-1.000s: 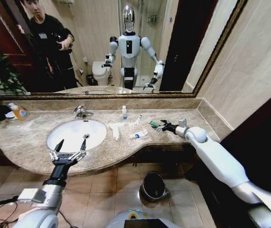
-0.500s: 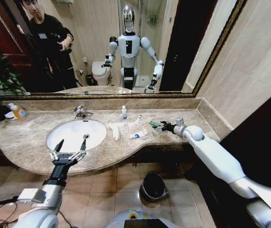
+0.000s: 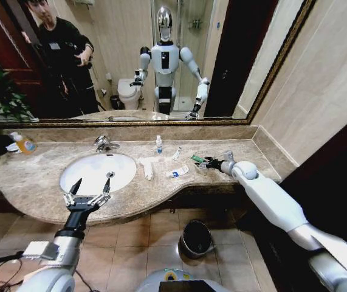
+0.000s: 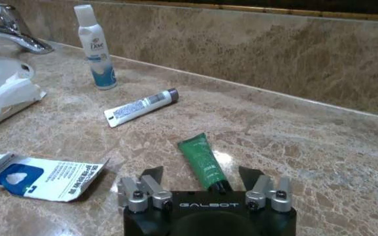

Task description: Pick up the trash from the sink and place it in the trash bin.

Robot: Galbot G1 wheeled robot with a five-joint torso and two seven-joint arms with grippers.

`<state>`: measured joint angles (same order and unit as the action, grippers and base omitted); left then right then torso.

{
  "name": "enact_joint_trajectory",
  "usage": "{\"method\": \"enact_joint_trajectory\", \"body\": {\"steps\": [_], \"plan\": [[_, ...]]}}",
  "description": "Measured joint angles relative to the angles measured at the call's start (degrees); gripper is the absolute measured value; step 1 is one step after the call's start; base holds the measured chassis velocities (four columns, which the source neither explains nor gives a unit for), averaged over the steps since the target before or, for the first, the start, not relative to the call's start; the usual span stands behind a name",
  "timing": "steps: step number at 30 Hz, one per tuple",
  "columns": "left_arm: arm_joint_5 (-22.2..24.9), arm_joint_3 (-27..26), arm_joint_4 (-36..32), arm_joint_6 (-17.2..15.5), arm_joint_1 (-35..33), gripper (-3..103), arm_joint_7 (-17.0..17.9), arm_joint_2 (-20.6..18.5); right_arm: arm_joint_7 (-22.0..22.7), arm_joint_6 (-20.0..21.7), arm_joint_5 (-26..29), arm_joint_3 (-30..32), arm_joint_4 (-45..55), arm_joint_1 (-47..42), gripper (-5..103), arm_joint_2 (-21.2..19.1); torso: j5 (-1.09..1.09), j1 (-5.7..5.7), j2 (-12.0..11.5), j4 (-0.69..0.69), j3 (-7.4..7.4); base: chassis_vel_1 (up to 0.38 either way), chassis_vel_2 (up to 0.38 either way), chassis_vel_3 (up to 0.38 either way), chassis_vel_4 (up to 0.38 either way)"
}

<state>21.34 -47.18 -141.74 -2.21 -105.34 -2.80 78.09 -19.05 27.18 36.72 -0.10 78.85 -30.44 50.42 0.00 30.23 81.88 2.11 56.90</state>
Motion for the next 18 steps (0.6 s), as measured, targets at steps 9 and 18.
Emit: {"method": "enact_joint_trajectory", "body": {"steps": [9,18], "plan": [[0.0,0.0,0.0,0.0,0.0,100,0.0,0.0,0.0,-0.6,0.0,-0.2,-0.1,-0.4,45,0.0,0.0,0.0,0.0,0.0,0.0,0.0,0.0,0.0,0.0],[0.0,0.0,0.0,0.0,0.0,100,0.0,0.0,0.7,-1.0,0.7,1.0,0.7,-1.2,18,-0.2,0.01,0.0,0.0,0.01,0.0,0.0,0.0,0.0,0.0]]}}
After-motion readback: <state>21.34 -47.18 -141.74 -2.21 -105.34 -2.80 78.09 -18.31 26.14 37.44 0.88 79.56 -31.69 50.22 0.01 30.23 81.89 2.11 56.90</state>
